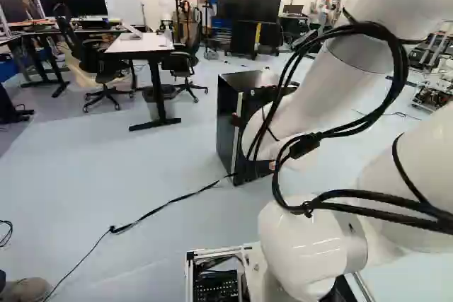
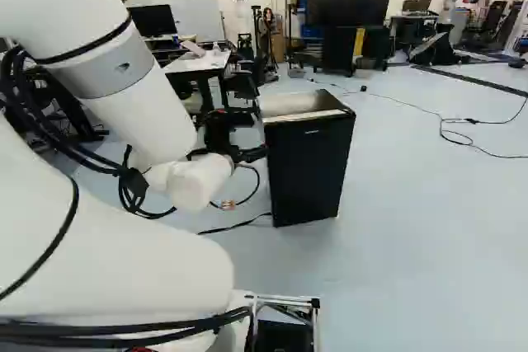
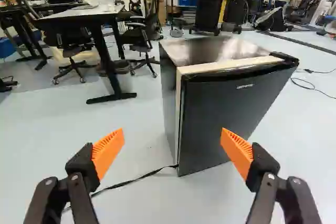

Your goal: Open the fridge door

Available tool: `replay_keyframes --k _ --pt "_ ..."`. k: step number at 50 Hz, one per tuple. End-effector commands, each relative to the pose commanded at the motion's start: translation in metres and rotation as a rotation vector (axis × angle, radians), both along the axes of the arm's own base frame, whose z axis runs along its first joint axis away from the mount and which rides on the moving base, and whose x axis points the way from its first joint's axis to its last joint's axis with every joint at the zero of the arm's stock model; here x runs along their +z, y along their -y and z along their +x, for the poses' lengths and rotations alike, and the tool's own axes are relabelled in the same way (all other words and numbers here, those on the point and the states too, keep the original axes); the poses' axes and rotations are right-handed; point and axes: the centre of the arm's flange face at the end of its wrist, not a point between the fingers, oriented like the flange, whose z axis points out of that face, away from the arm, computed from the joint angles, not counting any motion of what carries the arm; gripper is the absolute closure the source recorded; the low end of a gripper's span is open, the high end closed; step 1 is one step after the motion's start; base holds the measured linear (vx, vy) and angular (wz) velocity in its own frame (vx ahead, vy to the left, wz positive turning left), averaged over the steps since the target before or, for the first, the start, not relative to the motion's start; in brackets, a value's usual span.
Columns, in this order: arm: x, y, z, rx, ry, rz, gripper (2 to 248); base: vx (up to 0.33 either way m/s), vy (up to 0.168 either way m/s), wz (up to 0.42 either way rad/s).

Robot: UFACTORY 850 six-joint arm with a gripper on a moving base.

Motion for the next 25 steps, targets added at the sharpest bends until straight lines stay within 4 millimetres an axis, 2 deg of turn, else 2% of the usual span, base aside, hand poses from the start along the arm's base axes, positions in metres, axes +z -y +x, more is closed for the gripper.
replay_keyframes --k 25 --pt "0.0 0.0 0.0 0.0 0.0 0.0 3 0.0 0.0 0.0"
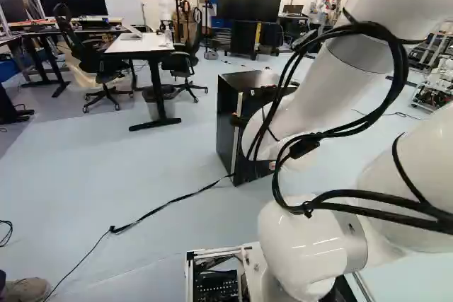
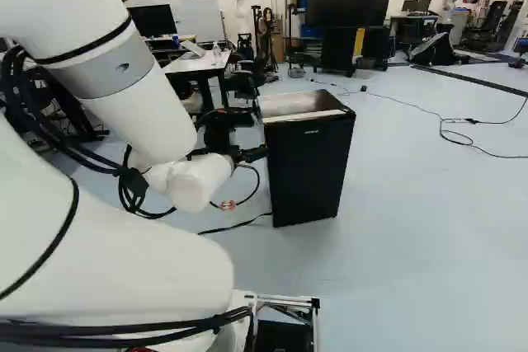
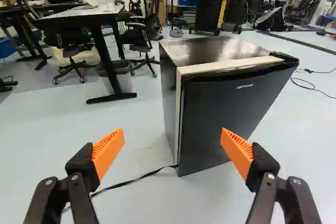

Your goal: Open the fridge door

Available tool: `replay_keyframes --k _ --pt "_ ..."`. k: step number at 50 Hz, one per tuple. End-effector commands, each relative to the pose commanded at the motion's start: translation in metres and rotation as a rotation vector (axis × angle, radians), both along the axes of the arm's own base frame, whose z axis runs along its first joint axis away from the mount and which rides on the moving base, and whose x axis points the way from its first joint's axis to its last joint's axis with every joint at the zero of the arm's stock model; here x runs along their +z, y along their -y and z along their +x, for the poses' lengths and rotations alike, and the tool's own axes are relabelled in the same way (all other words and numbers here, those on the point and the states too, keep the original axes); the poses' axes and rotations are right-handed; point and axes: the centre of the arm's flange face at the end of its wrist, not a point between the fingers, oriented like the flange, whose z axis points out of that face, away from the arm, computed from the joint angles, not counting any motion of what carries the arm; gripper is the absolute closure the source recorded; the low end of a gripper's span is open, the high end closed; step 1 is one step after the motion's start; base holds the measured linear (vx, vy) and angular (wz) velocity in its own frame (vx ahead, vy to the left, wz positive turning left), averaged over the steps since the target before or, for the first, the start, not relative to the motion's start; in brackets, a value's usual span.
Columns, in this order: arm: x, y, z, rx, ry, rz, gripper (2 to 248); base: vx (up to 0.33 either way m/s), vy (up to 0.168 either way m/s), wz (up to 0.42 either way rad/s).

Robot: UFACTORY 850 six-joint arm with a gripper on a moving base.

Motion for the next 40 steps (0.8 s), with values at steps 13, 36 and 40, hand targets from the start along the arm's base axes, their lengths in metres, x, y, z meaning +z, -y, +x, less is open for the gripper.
replay_keyframes --k 13,36,40 --pt "0.0 0.0 0.0 0.0 0.0 0.0 3 0.0 0.0 0.0" --pt "0.002 0.0 0.012 0.0 -0.006 0.0 3 0.0 0.0 0.0" --pt "0.002 0.0 0.016 0.0 -0.007 0.0 3 0.0 0.0 0.0"
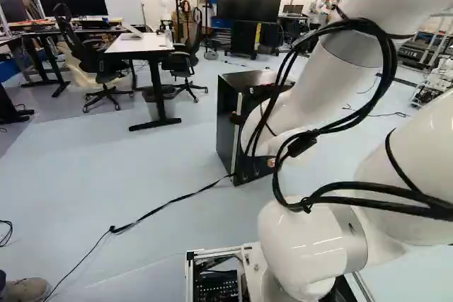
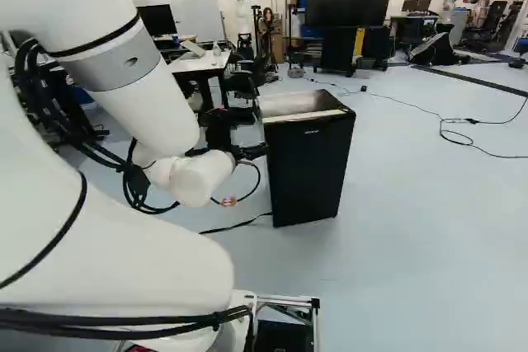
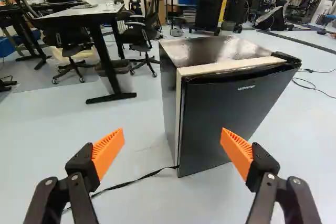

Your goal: Open the fridge door

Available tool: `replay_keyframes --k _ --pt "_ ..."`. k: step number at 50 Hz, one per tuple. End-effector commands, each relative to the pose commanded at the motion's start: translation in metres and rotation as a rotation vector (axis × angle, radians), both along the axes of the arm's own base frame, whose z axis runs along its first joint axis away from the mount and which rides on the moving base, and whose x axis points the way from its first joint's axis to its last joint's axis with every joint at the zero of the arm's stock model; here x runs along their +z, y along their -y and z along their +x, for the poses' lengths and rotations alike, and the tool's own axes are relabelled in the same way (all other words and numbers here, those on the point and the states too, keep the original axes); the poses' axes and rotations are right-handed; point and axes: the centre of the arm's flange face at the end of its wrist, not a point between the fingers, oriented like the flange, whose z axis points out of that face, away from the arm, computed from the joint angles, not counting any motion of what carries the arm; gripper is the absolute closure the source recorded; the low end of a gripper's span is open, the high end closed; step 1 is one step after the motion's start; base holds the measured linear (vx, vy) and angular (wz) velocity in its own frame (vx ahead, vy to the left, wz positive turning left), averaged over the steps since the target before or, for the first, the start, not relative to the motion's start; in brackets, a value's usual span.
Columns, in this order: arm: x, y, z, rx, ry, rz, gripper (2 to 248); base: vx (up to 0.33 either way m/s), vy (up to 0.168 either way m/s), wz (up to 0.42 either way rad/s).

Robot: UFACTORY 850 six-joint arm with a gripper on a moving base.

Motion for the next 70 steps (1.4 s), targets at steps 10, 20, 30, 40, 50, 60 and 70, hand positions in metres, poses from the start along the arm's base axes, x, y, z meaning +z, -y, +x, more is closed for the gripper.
replay_keyframes --k 10,20,30,40,50,60,70 --pt "0.001 0.0 0.009 0.0 -0.003 0.0 3 0.0 0.0 0.0" --pt "0.002 0.0 0.019 0.0 -0.006 0.0 3 0.0 0.0 0.0" --pt "0.003 0.001 0.032 -0.009 -0.009 0.003 3 0.0 0.0 0.0" --pt "0.004 0.002 0.045 -0.024 -0.012 0.009 3 0.0 0.0 0.0" --pt "0.004 0.003 0.058 -0.043 -0.017 0.016 3 0.0 0.0 0.0" --pt "0.004 0.004 0.071 -0.062 -0.024 0.024 3 0.0 0.0 0.0" --pt "0.004 0.003 0.084 -0.077 -0.03 0.032 3 0.0 0.0 0.0"
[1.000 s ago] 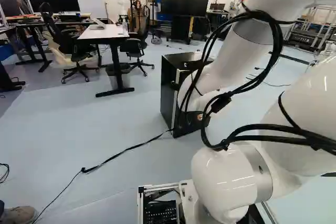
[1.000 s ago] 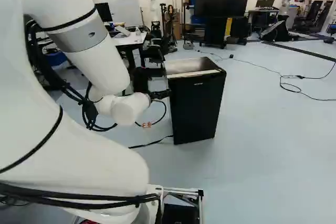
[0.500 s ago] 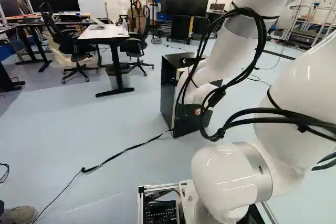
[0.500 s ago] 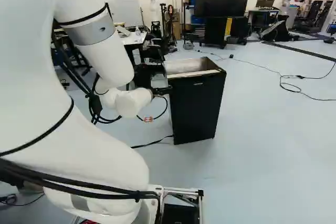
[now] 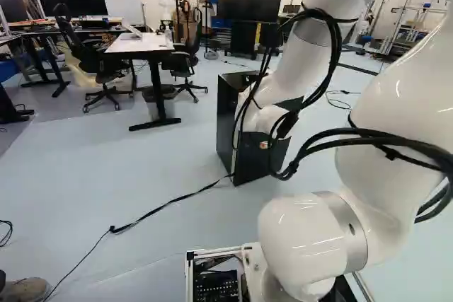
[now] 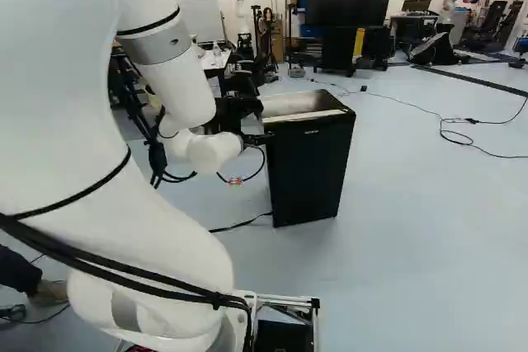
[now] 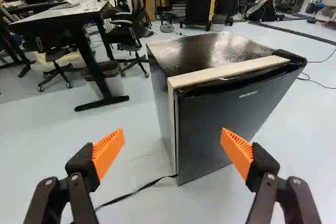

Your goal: Open the fridge door

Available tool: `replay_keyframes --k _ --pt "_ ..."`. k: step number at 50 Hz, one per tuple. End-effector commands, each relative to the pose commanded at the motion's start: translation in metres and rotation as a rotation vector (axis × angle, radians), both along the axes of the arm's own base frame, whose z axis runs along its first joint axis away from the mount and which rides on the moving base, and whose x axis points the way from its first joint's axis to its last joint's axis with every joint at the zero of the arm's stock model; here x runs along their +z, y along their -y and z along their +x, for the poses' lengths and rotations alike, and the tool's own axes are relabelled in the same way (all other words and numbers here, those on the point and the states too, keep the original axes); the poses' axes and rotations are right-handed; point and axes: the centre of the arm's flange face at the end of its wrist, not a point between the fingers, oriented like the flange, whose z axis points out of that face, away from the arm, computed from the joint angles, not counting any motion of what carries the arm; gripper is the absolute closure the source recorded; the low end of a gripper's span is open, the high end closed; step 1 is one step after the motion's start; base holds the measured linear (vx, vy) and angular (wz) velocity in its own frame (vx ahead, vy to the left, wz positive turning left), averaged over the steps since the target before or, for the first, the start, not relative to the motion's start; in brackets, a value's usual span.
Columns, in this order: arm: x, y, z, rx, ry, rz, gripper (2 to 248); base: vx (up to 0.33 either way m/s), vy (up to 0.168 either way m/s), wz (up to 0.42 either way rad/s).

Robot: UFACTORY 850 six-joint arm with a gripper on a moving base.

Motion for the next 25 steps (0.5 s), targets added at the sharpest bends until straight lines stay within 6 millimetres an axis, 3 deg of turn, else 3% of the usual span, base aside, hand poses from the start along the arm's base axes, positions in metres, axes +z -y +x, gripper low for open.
replay_keyframes --k 25 --pt "-0.002 -0.012 0.026 -0.042 -0.017 0.034 3 0.0 0.0 0.0"
